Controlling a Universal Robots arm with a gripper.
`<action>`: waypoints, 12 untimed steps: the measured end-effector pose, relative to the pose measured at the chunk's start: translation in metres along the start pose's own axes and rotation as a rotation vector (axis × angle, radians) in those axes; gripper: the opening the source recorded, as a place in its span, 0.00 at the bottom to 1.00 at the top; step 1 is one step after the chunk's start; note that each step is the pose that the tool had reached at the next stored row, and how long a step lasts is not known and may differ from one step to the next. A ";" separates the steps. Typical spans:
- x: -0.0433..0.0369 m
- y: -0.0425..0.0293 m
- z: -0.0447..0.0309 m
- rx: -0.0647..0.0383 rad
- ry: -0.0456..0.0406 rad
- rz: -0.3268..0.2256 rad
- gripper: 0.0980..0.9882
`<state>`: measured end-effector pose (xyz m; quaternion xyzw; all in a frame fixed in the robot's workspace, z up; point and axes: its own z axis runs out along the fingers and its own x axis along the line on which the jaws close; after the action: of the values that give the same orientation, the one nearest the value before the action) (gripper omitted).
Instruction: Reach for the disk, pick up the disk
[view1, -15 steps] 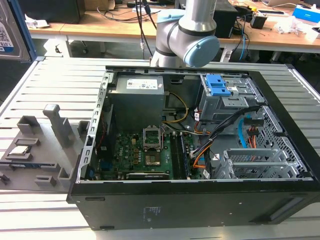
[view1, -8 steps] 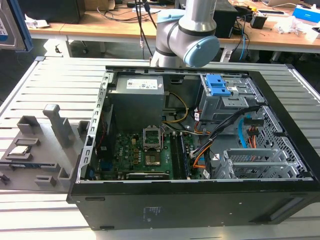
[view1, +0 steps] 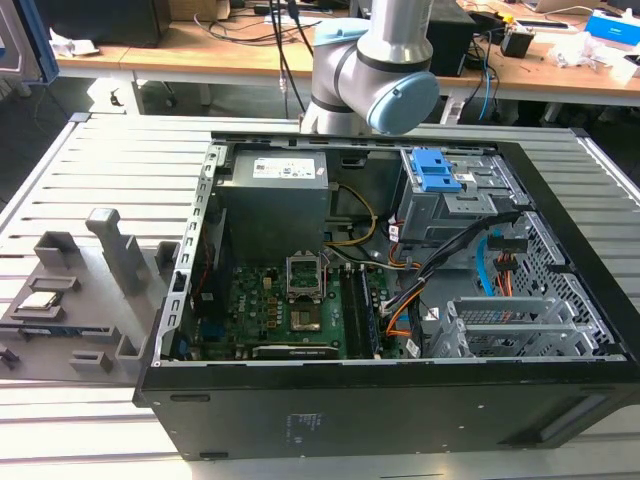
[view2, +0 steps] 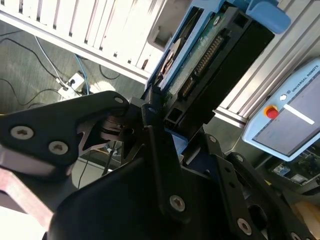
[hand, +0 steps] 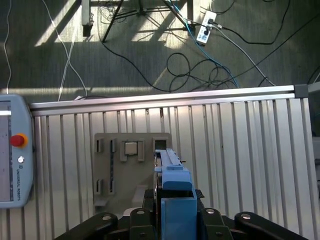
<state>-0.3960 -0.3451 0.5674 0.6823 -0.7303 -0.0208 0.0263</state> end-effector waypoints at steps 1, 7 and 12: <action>0.0000 0.0000 -0.0021 0.000 0.0000 0.000 0.30; -0.0002 0.0004 -0.0216 -0.004 0.0002 0.000 0.30; -0.0002 0.0005 -0.0341 -0.006 0.0004 0.000 0.30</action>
<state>-0.3942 -0.3446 0.6015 0.6822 -0.7302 -0.0228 0.0285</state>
